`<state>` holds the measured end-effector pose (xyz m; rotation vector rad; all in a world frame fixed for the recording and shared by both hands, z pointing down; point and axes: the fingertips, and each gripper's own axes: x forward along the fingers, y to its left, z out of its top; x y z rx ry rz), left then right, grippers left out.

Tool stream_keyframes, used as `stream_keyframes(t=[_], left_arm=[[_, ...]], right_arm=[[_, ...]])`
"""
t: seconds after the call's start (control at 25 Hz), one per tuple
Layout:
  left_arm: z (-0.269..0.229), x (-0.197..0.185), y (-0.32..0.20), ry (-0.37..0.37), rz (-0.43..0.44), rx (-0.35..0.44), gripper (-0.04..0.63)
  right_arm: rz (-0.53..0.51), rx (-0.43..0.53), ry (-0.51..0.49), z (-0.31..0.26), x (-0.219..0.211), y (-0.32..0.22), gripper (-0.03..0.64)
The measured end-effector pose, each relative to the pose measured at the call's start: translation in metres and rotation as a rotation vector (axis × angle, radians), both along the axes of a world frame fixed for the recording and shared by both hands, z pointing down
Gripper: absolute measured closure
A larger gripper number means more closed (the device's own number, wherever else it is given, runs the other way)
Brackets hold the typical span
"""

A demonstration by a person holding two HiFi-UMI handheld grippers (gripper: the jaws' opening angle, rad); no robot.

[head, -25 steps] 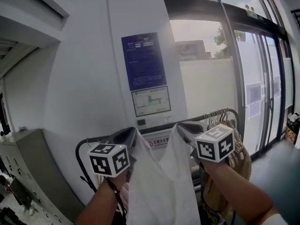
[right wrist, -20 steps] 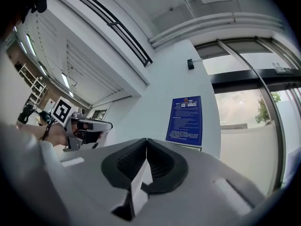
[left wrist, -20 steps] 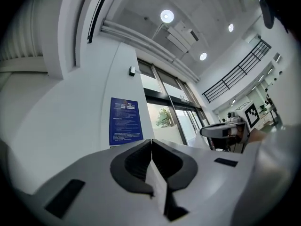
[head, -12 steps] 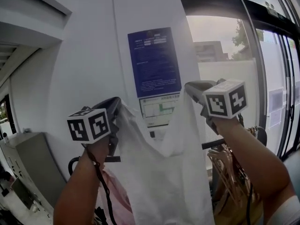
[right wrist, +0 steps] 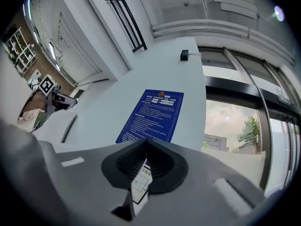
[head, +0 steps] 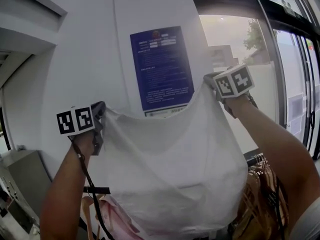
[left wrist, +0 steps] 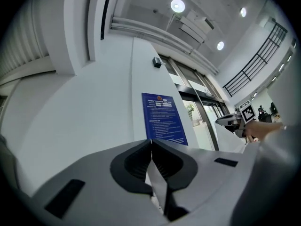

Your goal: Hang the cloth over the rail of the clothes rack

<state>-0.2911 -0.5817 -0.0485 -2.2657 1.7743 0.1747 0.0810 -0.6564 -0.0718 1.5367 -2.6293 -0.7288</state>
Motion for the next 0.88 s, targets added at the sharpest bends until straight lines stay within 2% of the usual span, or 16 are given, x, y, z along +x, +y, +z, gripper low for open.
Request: stream_keyframes(t=[0.12,0.28,0.6,0.76,0.8,0.88], left_arm=[[0.002,-0.033,-0.016,0.02,-0.034,-0.014,0.584],[0.016,-0.061,-0.047,0.028,-0.072,-0.049,0.584],[0.079,-0.068,-0.122,0.042,-0.091,-0.228,0.584],[0.09,-0.074,-0.134,0.053,-0.1,-0.257,0.583],[0.088,-0.076,-0.135,0.058,-0.103,-0.25,0.571],[0.086,-0.079,-0.137,0.071,-0.101,-0.239,0.492]], right_arm=[[0.023,-0.011,0.016,0.001,0.014,-0.035,0.615],[0.062,-0.07,-0.033,0.013,0.04,-0.074,0.615],[0.014,-0.158,0.016,0.06,-0.001,-0.11,0.615],[-0.017,-0.184,0.021,0.069,-0.017,-0.114,0.615],[-0.02,-0.188,0.021,0.069,-0.019,-0.114,0.615],[-0.027,-0.197,0.02,0.071,-0.023,-0.112,0.615]])
